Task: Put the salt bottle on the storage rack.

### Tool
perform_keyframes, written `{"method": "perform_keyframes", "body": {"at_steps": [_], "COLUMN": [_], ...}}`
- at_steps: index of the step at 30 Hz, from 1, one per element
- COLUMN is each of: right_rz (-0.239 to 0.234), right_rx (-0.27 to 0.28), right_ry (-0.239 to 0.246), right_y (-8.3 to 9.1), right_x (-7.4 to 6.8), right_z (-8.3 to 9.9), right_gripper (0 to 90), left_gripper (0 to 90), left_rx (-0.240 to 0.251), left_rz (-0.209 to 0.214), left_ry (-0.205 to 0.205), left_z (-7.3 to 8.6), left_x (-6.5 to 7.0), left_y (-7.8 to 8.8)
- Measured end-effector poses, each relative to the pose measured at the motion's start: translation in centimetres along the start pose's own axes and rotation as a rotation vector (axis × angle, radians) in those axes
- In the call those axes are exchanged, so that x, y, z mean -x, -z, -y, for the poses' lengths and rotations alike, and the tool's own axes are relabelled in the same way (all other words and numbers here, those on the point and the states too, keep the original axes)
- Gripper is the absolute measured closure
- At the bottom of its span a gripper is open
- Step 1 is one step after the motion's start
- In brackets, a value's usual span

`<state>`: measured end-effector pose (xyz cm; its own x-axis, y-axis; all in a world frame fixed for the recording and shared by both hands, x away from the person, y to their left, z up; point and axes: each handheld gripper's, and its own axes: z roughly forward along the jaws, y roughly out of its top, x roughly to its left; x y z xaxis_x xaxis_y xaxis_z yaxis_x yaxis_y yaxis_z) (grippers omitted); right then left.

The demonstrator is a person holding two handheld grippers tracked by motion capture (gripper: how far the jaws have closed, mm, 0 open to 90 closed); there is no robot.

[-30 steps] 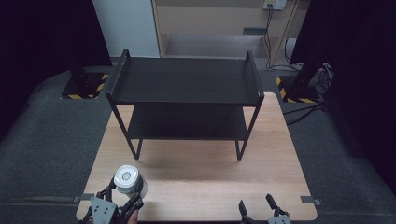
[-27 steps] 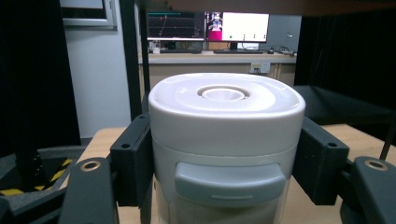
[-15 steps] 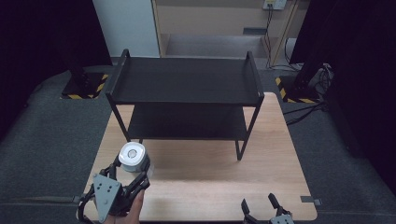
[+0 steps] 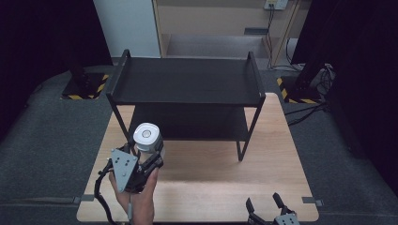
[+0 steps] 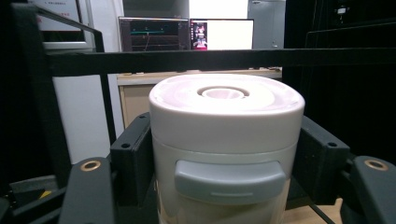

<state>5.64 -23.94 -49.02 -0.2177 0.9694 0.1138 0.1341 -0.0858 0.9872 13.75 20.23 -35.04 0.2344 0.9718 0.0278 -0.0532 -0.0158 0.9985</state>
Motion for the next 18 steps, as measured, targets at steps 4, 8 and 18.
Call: {"method": "perform_keyframes", "body": {"at_steps": [4,8,18], "right_rz": [0.009,0.016,0.034], "right_rx": [-0.005,-0.009,-0.011], "right_ry": [-0.005,-0.006,-0.011], "right_y": [-0.1,-0.3,-0.9], "right_x": [0.3,0.6,1.3], "right_z": [0.1,0.0,0.1], "right_gripper": [6.1,6.2,6.3], "left_gripper": [30.7,30.7,30.8], "left_rx": [-0.01,-0.023,-0.047], "left_rz": [-0.003,-0.007,-0.026], "left_ry": [0.007,0.011,0.028], "left_z": [0.3,0.4,0.4], "left_x": [0.2,0.1,-0.5], "left_y": [-1.4,-2.8,-6.2]}}
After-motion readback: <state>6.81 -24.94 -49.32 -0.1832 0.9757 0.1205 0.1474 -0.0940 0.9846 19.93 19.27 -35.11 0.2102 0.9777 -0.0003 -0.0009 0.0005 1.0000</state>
